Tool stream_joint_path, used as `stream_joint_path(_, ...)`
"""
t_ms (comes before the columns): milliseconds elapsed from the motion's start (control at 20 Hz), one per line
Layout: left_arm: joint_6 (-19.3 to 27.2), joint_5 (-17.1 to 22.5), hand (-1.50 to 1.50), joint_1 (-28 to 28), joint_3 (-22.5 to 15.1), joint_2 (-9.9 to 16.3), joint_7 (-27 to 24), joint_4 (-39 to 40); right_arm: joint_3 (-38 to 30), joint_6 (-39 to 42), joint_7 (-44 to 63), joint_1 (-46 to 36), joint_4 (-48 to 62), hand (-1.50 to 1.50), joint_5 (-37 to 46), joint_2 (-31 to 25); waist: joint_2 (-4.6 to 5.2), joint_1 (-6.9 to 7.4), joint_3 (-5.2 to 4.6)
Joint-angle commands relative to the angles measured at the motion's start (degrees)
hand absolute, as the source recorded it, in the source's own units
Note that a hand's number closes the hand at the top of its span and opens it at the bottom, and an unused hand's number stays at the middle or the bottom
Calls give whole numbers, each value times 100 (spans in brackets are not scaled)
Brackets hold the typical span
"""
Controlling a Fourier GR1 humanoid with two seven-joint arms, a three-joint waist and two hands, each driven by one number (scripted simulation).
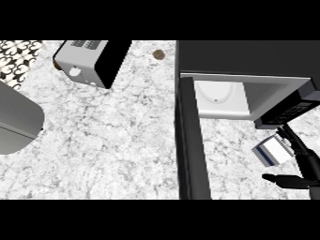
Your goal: Pick up the milk, place it into the microwave and close the microwave
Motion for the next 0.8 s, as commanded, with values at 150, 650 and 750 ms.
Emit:
stream_joint_path(150,-199,652,-150,289,110,22,-134,-494,222,762,-586,-316,487,150,30,35,42,135,53)
stream_joint_path(650,-163,502,-150,109,-114,-47,-114,-218,226,276,-861,-567,616,150,-203,432,68,33,51)
stream_joint_path(750,-256,838,-150,458,110,44,-131,-519,92,-126,-972,-353,577,150,-361,757,32,9,43)
